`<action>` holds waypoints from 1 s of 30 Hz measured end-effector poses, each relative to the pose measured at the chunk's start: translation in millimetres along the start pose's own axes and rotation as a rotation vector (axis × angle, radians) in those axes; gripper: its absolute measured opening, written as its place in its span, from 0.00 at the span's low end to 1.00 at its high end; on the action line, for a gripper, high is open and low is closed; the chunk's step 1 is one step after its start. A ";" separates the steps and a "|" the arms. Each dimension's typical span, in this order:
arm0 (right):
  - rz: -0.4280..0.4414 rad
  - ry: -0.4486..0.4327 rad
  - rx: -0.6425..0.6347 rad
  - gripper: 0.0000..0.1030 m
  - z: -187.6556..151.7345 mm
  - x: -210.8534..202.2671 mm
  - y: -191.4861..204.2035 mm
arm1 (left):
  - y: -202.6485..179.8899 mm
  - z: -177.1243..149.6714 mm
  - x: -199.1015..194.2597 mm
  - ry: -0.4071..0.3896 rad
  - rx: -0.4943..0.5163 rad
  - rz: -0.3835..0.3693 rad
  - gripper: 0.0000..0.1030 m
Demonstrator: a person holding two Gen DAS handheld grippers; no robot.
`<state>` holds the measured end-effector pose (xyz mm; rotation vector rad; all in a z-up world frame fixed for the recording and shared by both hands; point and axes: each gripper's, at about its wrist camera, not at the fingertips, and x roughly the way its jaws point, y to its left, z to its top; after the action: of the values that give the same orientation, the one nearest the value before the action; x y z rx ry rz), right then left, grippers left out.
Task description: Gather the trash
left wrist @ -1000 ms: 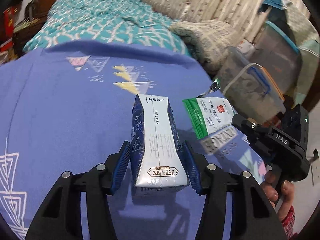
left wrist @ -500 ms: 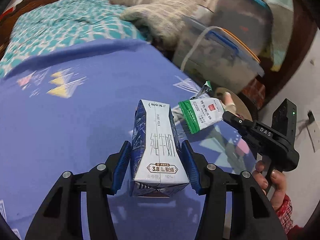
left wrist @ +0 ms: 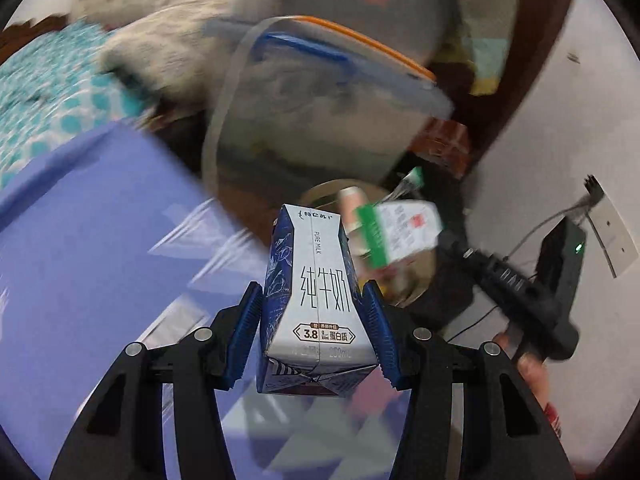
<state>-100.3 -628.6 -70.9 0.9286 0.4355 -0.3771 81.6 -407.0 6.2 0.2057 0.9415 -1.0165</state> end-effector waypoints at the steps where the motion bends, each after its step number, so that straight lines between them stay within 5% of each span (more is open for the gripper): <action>1: -0.015 0.003 0.006 0.09 1.7 2.6 -7.3 | -13.1 10.4 13.3 -0.002 0.032 -0.008 0.48; 7: -0.137 0.070 0.024 0.14 -6.7 36.8 -26.7 | -45.0 36.1 97.7 0.051 0.084 -0.024 0.50; 9: -0.160 0.101 0.020 0.18 -13.5 46.2 -26.6 | -42.5 33.8 126.4 0.112 0.063 0.026 0.60; 10: -0.152 0.093 0.017 0.29 -15.9 45.4 -24.8 | -40.7 32.5 130.4 0.123 0.055 0.033 0.61; 11: -0.147 0.076 0.015 0.59 -17.4 40.8 -23.4 | -38.4 31.7 130.9 0.130 0.042 0.026 0.61; 13: -0.151 0.008 0.006 0.78 -20.0 28.3 -17.1 | -34.3 31.2 119.3 0.109 0.025 0.010 0.63; 20: -0.135 -0.077 0.008 0.75 -37.5 -7.8 15.2 | -17.2 17.1 28.6 -0.044 0.017 0.022 0.65; 30: -0.111 -0.030 0.024 0.76 -121.0 -39.9 71.1 | 31.4 -89.0 -85.7 -0.090 -0.002 0.191 0.66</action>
<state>-123.1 -484.6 -65.5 0.9233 0.4565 -0.4979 39.5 -286.7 8.3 0.2417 0.8244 -0.8420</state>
